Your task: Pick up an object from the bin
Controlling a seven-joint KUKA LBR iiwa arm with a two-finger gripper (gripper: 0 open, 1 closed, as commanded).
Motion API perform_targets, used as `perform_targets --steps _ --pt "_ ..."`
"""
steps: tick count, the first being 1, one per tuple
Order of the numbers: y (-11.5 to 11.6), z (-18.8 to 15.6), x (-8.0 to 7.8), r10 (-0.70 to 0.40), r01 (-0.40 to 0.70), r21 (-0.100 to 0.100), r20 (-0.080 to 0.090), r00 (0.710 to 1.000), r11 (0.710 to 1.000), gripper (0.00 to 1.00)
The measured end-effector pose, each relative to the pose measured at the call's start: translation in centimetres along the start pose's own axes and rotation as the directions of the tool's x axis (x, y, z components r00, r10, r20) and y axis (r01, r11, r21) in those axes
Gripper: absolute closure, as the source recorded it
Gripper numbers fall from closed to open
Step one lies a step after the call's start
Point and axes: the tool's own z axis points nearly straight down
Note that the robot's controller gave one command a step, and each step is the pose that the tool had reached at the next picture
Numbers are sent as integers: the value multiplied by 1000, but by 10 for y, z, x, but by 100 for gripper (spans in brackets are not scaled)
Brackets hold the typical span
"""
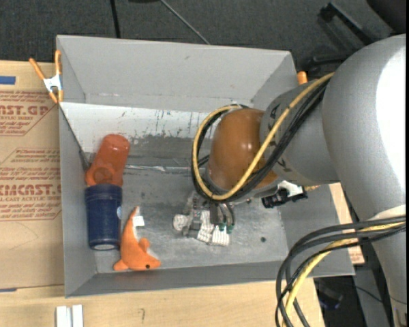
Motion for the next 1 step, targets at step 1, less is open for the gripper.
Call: perform_targets --steps 1 --pt "12 -200 2 -26 26 1 -2 1000 1000 100"
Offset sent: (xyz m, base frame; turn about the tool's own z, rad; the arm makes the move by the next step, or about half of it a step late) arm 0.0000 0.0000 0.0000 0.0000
